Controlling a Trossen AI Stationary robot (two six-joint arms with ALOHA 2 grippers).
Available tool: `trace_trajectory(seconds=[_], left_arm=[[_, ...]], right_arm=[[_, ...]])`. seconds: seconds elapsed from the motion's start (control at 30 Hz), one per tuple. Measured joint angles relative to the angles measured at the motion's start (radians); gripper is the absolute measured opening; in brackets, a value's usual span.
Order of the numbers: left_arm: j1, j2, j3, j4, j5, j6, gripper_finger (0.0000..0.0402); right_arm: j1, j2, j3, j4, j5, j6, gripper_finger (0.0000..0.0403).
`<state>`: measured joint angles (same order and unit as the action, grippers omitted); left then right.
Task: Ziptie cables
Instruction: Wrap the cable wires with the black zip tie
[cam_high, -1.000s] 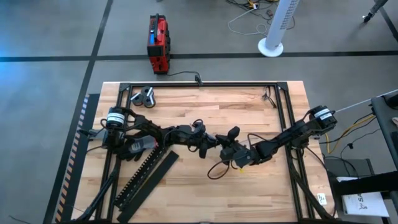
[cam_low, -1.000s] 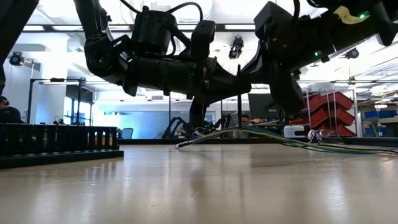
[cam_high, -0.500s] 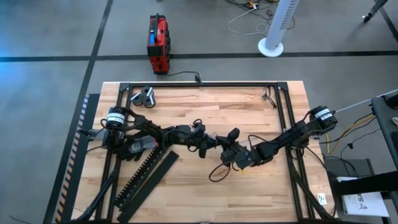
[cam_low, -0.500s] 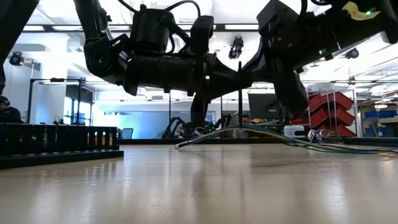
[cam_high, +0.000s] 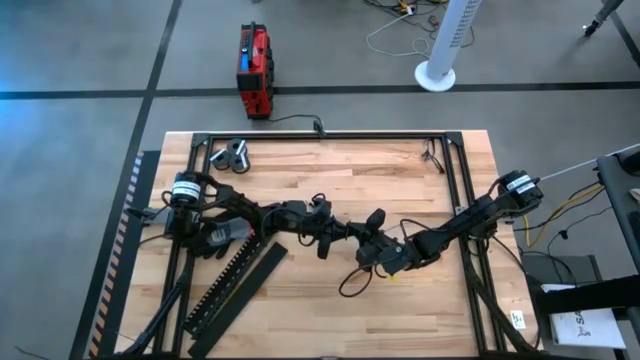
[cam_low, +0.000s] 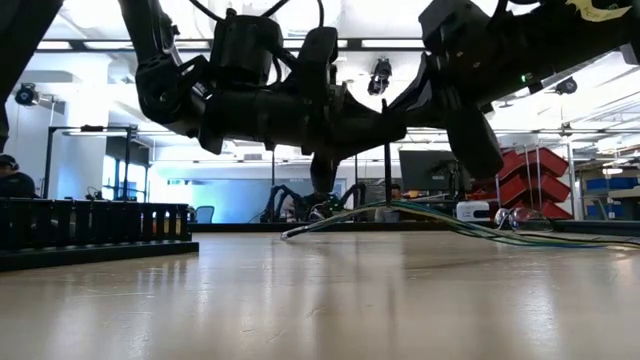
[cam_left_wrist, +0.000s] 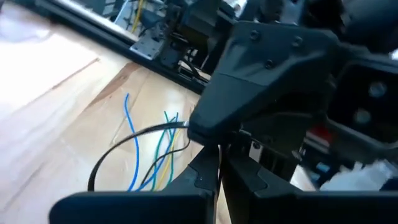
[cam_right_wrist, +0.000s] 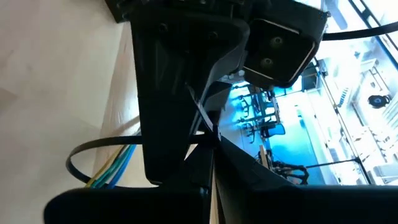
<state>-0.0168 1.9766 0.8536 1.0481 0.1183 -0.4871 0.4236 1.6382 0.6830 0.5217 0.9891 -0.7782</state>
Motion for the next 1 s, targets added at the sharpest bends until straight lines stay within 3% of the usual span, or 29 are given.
trace_trajectory(seconds=[0.27, 0.53, 0.7, 1.0], left_arm=[[0.0, 0.0, 0.0, -0.013, 0.027, 0.074, 0.0011], [-0.005, 0.0, -0.002, -0.026, 0.03, 0.14, 0.0084], [-0.005, -0.024, -0.013, -0.027, 0.116, 0.195, 0.0135], [-0.005, -0.073, -0.078, -0.022, 0.103, 0.225, 0.0165]], right_arm=[[0.0, 0.0, 0.0, 0.0, -0.001, 0.009, 0.0], [0.0, 0.0, 0.0, -0.002, 0.005, 0.066, 0.0], [0.0, 0.0, 0.0, -0.022, 0.006, 0.113, 0.0], [-0.02, 0.0, 0.0, -0.08, 0.006, 0.261, 0.0]])
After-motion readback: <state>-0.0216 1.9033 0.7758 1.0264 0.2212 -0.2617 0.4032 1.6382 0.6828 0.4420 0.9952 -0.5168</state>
